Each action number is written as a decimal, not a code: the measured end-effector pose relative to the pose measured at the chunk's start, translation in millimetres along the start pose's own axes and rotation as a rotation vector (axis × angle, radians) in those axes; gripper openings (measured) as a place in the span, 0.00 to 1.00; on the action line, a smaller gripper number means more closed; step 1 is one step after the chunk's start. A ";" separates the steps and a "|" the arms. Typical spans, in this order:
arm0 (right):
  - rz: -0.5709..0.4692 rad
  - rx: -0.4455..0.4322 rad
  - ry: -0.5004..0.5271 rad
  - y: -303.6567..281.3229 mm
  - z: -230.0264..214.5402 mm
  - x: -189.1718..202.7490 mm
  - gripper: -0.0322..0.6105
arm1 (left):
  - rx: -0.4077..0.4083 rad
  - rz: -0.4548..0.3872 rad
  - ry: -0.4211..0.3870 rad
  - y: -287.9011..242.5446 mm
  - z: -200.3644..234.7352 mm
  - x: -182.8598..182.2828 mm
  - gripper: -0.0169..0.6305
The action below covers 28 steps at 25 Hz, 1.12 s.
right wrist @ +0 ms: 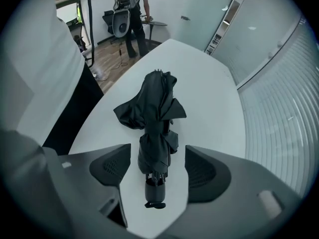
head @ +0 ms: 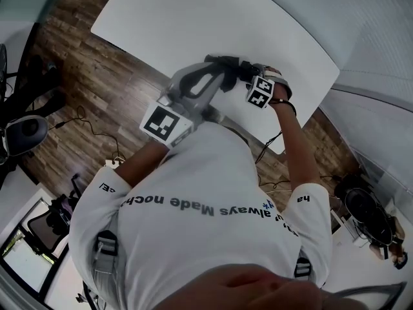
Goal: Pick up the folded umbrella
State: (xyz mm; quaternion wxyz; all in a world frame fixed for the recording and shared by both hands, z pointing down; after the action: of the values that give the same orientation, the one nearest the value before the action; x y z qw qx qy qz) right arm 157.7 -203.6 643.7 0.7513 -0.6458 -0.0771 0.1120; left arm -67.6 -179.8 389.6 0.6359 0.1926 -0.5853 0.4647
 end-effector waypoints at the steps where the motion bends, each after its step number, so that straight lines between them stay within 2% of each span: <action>1: 0.016 -0.011 0.010 -6.7 -2.0 -1.6 0.59 | -0.002 -0.001 0.003 0.3 0.3 0.5 0.14; 9: 0.094 -0.070 0.101 -52.3 -6.4 -5.3 0.69 | -0.024 0.008 0.011 1.4 -3.7 4.6 0.14; 18: 0.123 -0.158 0.148 -73.2 -4.6 -12.8 0.72 | -0.057 0.002 0.019 9.1 -7.5 4.5 0.14; 23: 0.125 -0.203 0.170 -69.5 2.1 -12.0 0.63 | -0.068 -0.008 0.026 16.4 -13.7 5.6 0.14; 28: 0.120 -0.205 0.193 -64.8 15.5 -3.2 0.46 | -0.074 -0.006 0.025 14.3 -23.4 7.3 0.14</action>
State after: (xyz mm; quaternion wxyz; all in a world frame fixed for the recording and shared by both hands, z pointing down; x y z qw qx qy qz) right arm 155.0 -198.8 710.2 0.6772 -0.7305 0.0231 0.0855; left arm -66.9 -151.6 386.4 0.6511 0.1650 -0.5937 0.4431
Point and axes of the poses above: the fingertips, and each gripper's own axes: y backward along the fingers, z to its left, x out of its underside, the point moved 10 cm from there along y, backward along the fingers, and after that the axes turned 13 degrees about z, right-handed, at the moved point
